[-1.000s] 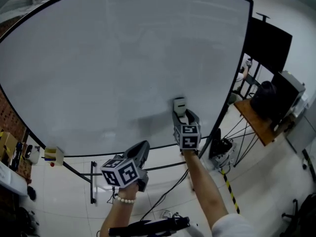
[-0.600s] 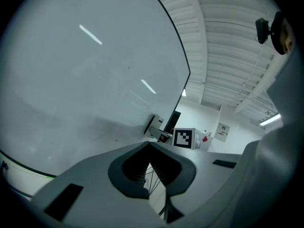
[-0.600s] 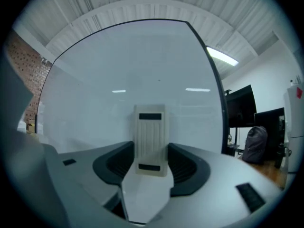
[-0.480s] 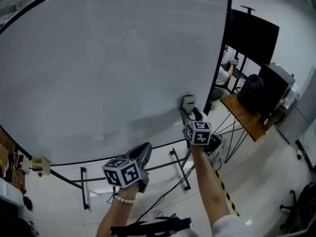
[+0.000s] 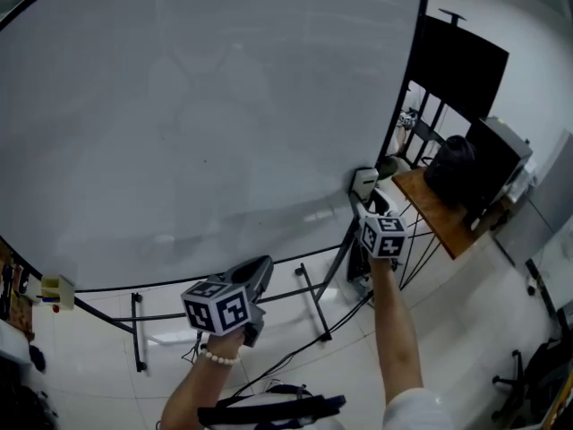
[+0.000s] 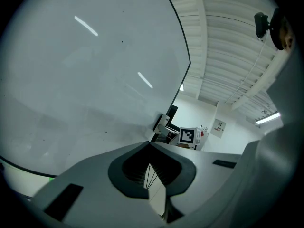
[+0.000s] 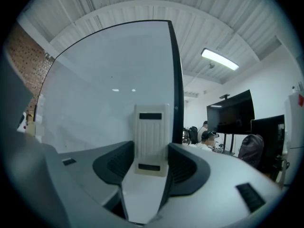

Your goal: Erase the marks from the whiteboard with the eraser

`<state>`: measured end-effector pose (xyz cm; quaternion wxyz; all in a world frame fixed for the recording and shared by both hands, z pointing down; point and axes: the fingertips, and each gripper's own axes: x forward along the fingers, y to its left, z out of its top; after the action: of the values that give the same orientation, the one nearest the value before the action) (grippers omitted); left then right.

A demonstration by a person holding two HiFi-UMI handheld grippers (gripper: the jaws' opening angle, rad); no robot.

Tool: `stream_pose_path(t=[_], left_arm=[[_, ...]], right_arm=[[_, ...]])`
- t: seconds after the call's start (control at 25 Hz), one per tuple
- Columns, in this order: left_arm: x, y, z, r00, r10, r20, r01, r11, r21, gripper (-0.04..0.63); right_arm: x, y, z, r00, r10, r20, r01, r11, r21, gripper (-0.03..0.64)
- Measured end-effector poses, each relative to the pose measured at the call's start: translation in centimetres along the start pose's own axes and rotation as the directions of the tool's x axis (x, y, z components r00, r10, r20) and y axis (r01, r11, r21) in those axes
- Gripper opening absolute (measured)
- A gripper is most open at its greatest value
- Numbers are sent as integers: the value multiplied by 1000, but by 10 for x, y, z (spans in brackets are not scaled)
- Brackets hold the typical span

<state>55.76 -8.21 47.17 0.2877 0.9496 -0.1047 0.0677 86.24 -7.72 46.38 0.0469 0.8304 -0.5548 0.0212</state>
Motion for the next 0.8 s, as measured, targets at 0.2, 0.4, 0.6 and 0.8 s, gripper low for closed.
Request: stream_pose_path(t=[0.2, 0.4, 0.6, 0.8], left_arm=[[-8, 15, -6, 999, 27, -21, -27, 1000, -8, -11], [-13, 34, -12, 998, 48, -29, -49, 999, -19, -11], [-24, 45, -14, 998, 59, -5, -59, 998, -38, -11], [-39, 59, -16, 997, 81, 4, -80, 995, -53, -11]], right_arm=[[-1, -28, -28, 999, -51, -18, 52, 996, 67, 253], [-1, -23, -46, 1000, -16, 8, 16, 999, 38, 253], [6, -16, -87, 999, 4, -44, -4, 1000, -3, 253], [8, -3, -104, 1000, 5, -25, -4, 999, 38, 253]])
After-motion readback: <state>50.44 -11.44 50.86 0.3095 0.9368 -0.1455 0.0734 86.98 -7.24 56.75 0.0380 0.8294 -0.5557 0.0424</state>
